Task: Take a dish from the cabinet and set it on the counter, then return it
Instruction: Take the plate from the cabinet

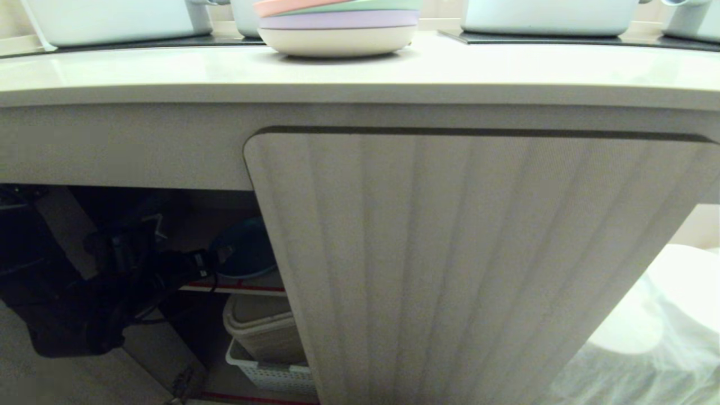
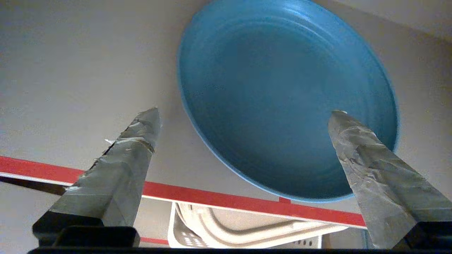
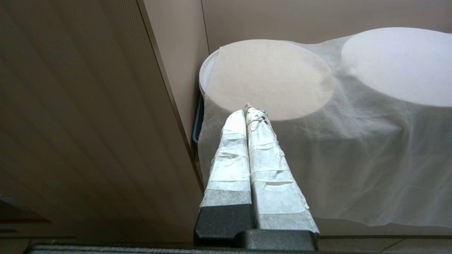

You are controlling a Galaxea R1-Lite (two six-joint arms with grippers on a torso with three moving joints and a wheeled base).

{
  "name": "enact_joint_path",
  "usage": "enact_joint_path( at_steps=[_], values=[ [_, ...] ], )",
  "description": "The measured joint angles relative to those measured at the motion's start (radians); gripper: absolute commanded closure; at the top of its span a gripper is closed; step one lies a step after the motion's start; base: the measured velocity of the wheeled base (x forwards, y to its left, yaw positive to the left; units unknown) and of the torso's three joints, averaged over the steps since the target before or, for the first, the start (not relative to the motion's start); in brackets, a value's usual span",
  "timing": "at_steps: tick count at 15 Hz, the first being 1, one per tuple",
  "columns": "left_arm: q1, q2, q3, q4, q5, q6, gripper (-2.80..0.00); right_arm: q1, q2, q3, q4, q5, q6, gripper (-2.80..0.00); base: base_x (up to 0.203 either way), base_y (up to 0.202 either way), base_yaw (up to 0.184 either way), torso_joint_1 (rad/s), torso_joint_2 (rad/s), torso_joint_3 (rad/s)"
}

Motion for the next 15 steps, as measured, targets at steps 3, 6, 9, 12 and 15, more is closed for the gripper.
enact_joint_path(
  at_steps=[3,6,9,12,15],
  values=[
    [0.0,0.013,-0.007,0.0,0.004,0.005,-2.8,0.0,0.0,0.0,0.0,0.0,0.0,0.0,0.0,0.0,0.0,0.0,0.0,0.0],
    [-0.001,0.025,-0.009,0.0,0.006,0.006,-2.8,0.0,0.0,0.0,0.0,0.0,0.0,0.0,0.0,0.0,0.0,0.0,0.0,0.0],
    [-0.001,0.035,-0.013,0.0,0.008,0.006,-2.8,0.0,0.0,0.0,0.0,0.0,0.0,0.0,0.0,0.0,0.0,0.0,0.0,0.0],
    [-0.003,0.046,-0.02,0.0,0.008,0.006,-2.8,0.0,0.0,0.0,0.0,0.0,0.0,0.0,0.0,0.0,0.0,0.0,0.0,0.0],
    [-0.013,0.057,-0.032,0.001,0.01,0.006,-2.8,0.0,0.0,0.0,0.0,0.0,0.0,0.0,0.0,0.0,0.0,0.0,0.0,0.0]
  ],
)
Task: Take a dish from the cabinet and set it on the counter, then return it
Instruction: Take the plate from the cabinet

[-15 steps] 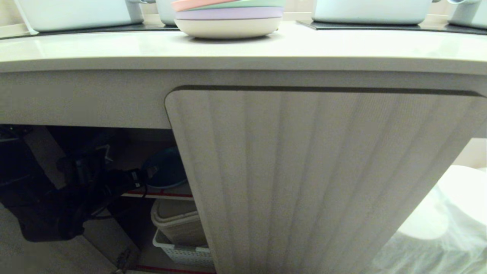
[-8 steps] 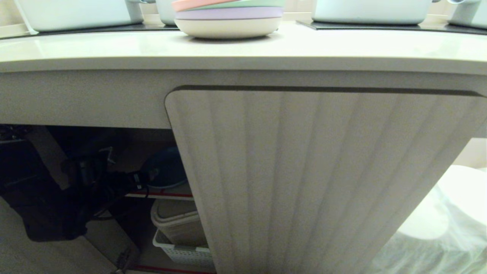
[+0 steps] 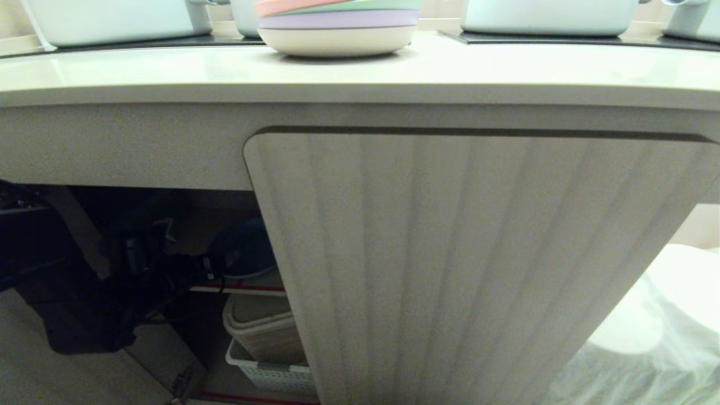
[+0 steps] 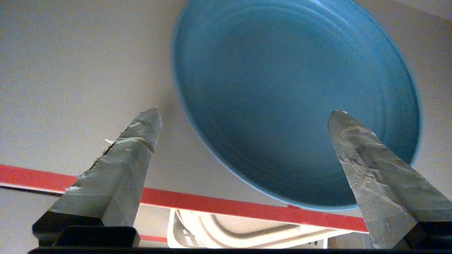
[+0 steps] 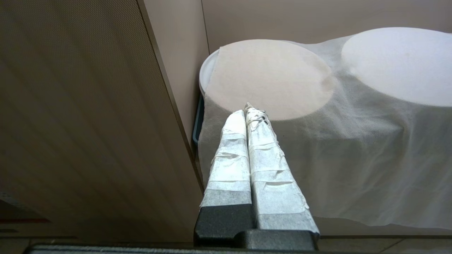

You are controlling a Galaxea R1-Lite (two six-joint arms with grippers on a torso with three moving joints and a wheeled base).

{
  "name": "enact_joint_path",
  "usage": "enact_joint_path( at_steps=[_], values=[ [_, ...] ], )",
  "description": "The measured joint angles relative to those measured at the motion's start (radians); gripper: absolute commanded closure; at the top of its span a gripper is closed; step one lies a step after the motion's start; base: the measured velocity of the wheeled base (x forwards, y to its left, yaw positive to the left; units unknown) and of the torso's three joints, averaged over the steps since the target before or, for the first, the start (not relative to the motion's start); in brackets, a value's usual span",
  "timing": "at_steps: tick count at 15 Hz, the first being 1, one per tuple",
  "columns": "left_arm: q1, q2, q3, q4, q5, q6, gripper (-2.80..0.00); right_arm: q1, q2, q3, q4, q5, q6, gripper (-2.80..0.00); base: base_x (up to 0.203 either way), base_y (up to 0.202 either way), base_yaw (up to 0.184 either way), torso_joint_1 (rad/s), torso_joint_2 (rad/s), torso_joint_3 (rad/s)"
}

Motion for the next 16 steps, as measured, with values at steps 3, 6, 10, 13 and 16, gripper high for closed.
enact_joint_path(
  at_steps=[3,6,10,13,16],
  values=[
    [-0.004,0.007,0.0,0.001,0.001,0.004,-2.8,0.0,0.0,0.0,0.0,0.0,0.0,0.0,0.0,0.0,0.0,0.0,0.0,0.0],
    [-0.005,0.009,-0.001,0.003,0.0,0.006,-2.8,0.0,0.0,0.0,0.0,0.0,0.0,0.0,0.0,0.0,0.0,0.0,0.0,0.0],
    [-0.003,0.011,-0.005,0.012,-0.001,0.005,-2.8,0.0,0.0,0.0,0.0,0.0,0.0,0.0,0.0,0.0,0.0,0.0,0.0,0.0],
    [-0.004,0.011,-0.013,0.062,-0.002,0.004,-2.8,0.0,0.0,0.0,0.0,0.0,0.0,0.0,0.0,0.0,0.0,0.0,0.0,0.0],
    [-0.008,0.011,-0.022,0.115,-0.002,0.004,-2.8,0.0,0.0,0.0,0.0,0.0,0.0,0.0,0.0,0.0,0.0,0.0,0.0,0.0]
  ],
)
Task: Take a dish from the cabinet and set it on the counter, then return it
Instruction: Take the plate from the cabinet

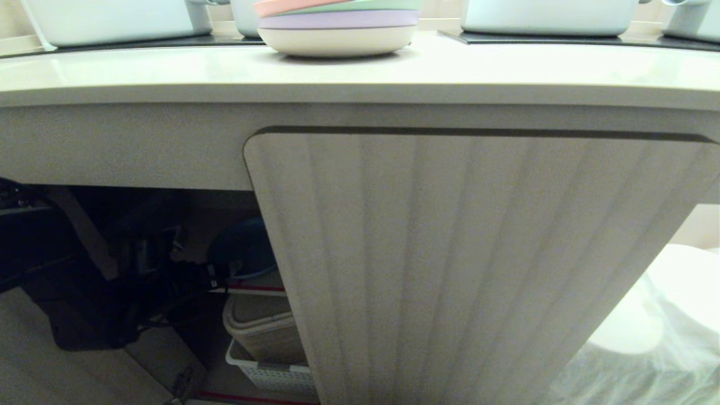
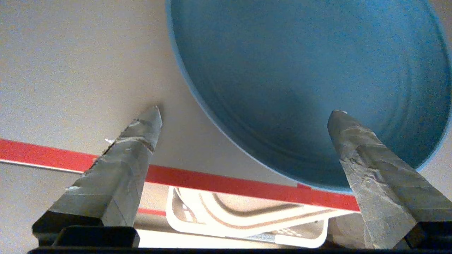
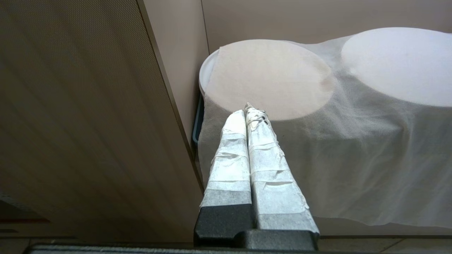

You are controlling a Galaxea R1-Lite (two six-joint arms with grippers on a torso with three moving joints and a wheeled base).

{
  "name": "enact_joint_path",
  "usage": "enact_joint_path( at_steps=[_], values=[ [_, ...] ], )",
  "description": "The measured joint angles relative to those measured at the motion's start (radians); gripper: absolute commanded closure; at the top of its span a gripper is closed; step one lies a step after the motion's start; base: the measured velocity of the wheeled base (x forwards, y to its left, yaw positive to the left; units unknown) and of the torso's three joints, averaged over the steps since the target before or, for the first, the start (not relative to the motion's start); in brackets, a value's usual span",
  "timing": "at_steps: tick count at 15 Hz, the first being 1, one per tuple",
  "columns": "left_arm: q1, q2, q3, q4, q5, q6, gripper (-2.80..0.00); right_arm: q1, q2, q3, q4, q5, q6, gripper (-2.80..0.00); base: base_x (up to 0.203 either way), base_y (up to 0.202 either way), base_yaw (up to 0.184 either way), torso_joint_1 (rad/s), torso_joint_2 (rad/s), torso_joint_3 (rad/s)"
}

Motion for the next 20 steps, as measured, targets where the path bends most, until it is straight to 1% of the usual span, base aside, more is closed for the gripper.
enact_joint_path(
  at_steps=[7,10,14,20],
  values=[
    [-0.008,0.0,-0.017,0.044,0.0,-0.001,-2.8,0.0,0.0,0.0,0.0,0.0,0.0,0.0,0.0,0.0,0.0,0.0,0.0,0.0],
    [-0.008,0.0,-0.062,0.059,-0.001,-0.005,-2.8,0.0,0.0,0.0,0.0,0.0,0.0,0.0,0.0,0.0,0.0,0.0,0.0,0.0],
    [-0.009,-0.002,-0.132,0.138,0.0,-0.006,-2.8,0.0,0.0,0.0,0.0,0.0,0.0,0.0,0.0,0.0,0.0,0.0,0.0,0.0],
    [-0.009,-0.018,-0.214,0.31,-0.002,-0.008,-2.8,0.0,0.0,0.0,0.0,0.0,0.0,0.0,0.0,0.0,0.0,0.0,0.0,0.0]
  ],
)
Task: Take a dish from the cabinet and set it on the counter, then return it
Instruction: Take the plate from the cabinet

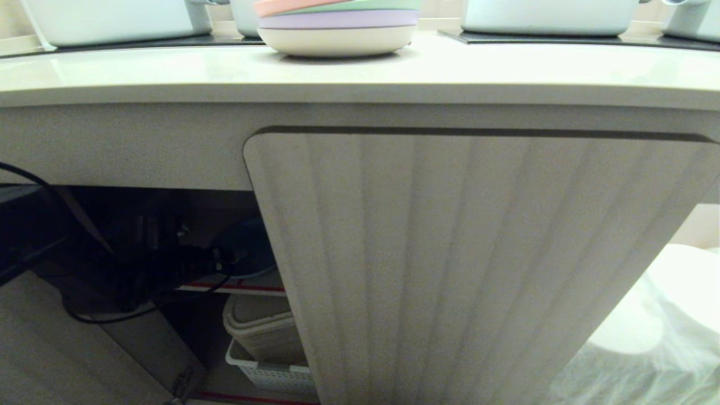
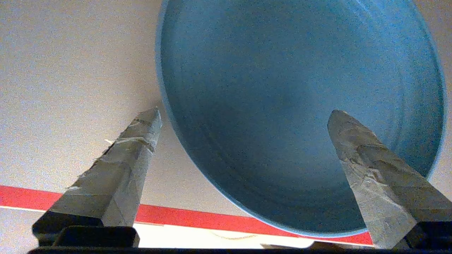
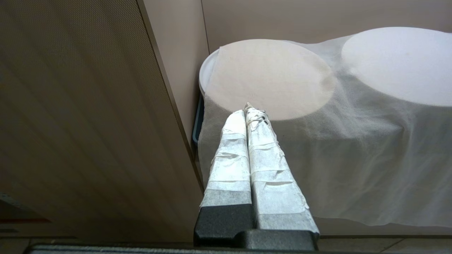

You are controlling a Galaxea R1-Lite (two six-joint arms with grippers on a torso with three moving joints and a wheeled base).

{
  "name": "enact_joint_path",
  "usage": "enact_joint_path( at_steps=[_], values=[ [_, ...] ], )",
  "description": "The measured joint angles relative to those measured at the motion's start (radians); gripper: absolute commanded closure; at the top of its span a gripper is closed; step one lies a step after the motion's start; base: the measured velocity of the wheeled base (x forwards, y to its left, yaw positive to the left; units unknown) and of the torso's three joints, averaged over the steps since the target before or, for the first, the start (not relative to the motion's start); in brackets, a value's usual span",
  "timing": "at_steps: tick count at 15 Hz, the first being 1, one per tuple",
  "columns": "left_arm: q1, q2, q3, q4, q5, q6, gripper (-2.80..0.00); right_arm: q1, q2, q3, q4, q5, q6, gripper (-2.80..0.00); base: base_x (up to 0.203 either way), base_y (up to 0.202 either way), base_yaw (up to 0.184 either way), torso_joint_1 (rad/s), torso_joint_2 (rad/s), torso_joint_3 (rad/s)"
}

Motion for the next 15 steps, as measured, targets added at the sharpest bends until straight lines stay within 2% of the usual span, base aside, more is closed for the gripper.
enact_joint_path(
  at_steps=[5,7,10,15],
  values=[
    [-0.001,-0.008,-0.066,0.097,-0.001,-0.049,-2.8,0.0,0.0,0.0,0.0,0.0,0.0,0.0,0.0,0.0,0.0,0.0,0.0,0.0],
    [-0.001,-0.007,-0.072,0.096,-0.001,-0.055,-2.8,0.0,0.0,0.0,0.0,0.0,0.0,0.0,0.0,0.0,0.0,0.0,0.0,0.0],
    [-0.002,-0.002,-0.093,0.095,0.0,-0.118,-2.8,0.0,0.0,0.0,0.0,0.0,-0.001,0.0,0.0,0.0,0.0,0.0,0.0,0.0],
    [-0.007,0.003,-0.11,0.105,-0.001,-0.125,-2.8,0.0,0.0,0.0,0.0,0.0,0.0,0.0,0.0,0.0,0.0,0.0,0.0,0.0]
  ],
)
